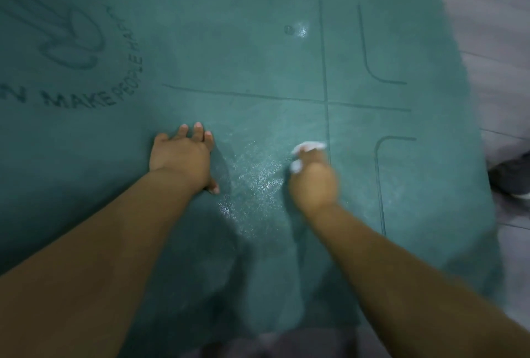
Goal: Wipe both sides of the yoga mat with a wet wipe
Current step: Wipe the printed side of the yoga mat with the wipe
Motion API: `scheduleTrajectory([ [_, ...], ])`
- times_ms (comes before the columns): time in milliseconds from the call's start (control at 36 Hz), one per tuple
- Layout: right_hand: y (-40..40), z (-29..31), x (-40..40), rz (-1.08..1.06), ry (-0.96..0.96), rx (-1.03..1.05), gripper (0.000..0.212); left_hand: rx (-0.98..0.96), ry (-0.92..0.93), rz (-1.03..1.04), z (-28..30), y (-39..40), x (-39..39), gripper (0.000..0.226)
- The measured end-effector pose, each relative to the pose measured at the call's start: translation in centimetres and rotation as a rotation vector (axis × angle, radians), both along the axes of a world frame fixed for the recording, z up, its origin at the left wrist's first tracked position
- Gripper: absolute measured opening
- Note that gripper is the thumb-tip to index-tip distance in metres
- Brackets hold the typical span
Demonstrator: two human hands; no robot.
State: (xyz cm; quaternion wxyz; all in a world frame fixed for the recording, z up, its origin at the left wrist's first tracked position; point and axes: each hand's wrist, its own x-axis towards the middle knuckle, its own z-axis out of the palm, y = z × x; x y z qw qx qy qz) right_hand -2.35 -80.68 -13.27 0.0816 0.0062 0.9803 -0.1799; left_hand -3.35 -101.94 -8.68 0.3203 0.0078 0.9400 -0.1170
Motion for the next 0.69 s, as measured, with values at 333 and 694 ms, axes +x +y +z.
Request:
scheduleTrajectory([
  [333,9.0,0.6,-0.3,0.152,0.038,0.052,0.029,0.024,-0.065,-0.130,0.4,0.9,5.2,0.079],
  [694,-2.3,1.4,14.9,0.860,-0.168,-0.209,0.034,0.089,-0.060,-0.083,-0.6,0.9,7.3,0.093],
])
